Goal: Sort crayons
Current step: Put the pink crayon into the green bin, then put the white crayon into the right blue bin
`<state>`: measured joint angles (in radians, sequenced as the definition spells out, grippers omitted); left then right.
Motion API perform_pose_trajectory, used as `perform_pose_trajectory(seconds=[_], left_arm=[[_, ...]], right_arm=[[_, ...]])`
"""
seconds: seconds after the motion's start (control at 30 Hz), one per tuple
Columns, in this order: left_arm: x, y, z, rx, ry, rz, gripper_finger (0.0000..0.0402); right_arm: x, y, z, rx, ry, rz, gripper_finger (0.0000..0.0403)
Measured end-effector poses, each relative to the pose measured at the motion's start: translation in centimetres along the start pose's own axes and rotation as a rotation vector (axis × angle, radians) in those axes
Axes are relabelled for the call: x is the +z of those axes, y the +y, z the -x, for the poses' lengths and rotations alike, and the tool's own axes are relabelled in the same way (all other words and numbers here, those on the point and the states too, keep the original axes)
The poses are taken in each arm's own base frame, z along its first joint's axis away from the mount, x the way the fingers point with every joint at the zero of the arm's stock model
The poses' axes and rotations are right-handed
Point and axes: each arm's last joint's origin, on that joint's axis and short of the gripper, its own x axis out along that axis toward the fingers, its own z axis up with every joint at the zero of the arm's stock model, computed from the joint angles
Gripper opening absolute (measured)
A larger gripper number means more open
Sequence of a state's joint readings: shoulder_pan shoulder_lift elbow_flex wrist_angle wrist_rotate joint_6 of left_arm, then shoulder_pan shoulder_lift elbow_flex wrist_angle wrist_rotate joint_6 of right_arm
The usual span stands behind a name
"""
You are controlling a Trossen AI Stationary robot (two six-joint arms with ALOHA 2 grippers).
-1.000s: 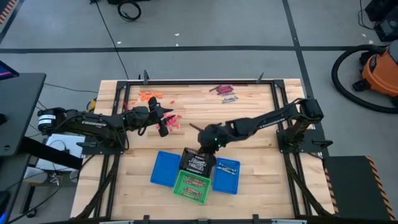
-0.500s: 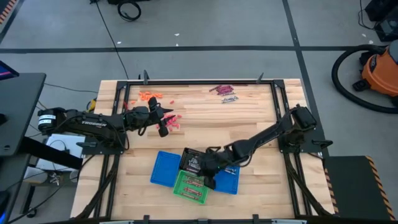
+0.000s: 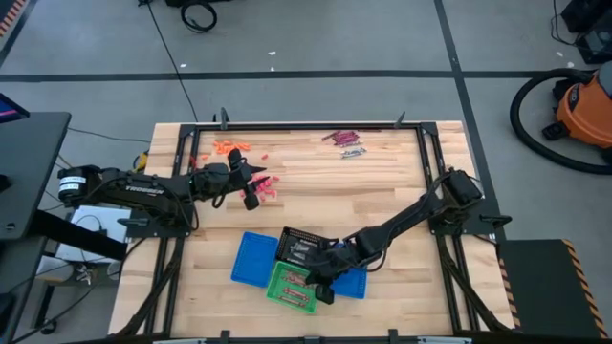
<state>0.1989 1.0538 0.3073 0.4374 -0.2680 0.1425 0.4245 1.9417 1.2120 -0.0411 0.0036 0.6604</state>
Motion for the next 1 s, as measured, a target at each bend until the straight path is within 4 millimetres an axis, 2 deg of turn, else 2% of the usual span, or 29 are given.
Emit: perform_pose_trajectory(seconds=[0.23, 0.43, 0.53, 0.67, 0.8, 1.0], left_arm=[[-0.1, 0.0, 0.0, -0.001, 0.006, -0.002, 0.0141], [-0.1, 0.0, 0.0, -0.001, 0.007, -0.003, 0.0141], [0.0, 0.0, 0.0, 0.0, 0.003, -0.001, 0.0141], [0.1, 0.0, 0.0, -0.007, -0.008, 0.025, 0.0141], [0.3, -0.1, 0.0, -0.054, -0.021, 0.042, 0.0141], [3.0, 0.1, -0.6, -0.068, 0.033, 0.024, 0.0141]], right_arm=[[-0.3, -0.2, -0.3, -0.002, 0.013, -0.001, 0.0068], [0.4, 0.2, 0.9, 0.01, -0.006, 0.004, 0.009], [0.7, 0.0, 2.2, -0.043, 0.0, 0.006, 0.009], [1.4, 0.0, 4.9, -0.235, -0.096, 0.085, 0.0087], [1.4, -0.4, 7.6, -0.519, -0.177, 0.185, 0.0087], [-0.4, -4.4, 10.8, -0.98, -0.2, 0.181, 0.0087]])
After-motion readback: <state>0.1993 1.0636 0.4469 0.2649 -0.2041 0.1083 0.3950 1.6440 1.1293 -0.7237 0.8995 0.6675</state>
